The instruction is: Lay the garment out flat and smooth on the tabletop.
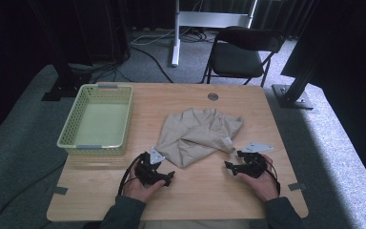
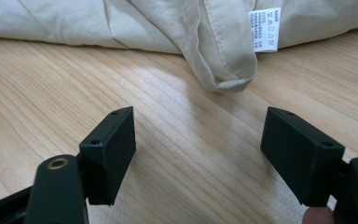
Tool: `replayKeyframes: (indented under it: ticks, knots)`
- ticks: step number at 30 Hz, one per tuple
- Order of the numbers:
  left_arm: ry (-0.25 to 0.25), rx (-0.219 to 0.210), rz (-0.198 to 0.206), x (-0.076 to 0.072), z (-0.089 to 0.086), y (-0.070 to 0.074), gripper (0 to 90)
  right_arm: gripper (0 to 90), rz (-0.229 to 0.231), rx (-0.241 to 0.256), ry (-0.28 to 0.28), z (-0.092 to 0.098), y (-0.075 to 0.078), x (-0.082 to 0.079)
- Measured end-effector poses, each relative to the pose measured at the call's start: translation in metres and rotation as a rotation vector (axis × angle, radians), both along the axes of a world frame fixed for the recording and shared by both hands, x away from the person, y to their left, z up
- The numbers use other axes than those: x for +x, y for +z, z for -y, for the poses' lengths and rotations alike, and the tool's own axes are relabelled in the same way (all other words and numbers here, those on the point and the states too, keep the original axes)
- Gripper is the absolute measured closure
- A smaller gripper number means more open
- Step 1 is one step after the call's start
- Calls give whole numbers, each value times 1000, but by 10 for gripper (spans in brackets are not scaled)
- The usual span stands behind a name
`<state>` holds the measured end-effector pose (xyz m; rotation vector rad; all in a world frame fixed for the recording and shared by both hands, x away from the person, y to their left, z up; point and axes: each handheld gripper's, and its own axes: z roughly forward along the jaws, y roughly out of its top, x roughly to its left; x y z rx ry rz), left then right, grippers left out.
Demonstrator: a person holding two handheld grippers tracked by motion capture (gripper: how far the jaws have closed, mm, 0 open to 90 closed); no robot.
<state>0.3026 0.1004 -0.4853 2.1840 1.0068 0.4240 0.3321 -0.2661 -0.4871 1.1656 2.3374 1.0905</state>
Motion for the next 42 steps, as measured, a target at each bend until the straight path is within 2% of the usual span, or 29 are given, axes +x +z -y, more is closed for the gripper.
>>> replayKeyframes:
  ticks: [4,30,34,42]
  knots:
    - [0,0,0,0,0,0,110,257,-15,32,-5,3,0,1]
    - [3,-3,1,1,0,0,110,249,24,-31,-16,0,1,-2]
    - [4,-3,0,1,0,0,110,259,35,-47,-30,1,4,-2]
    - [4,-3,0,1,0,0,110,310,65,-31,-45,7,15,-1]
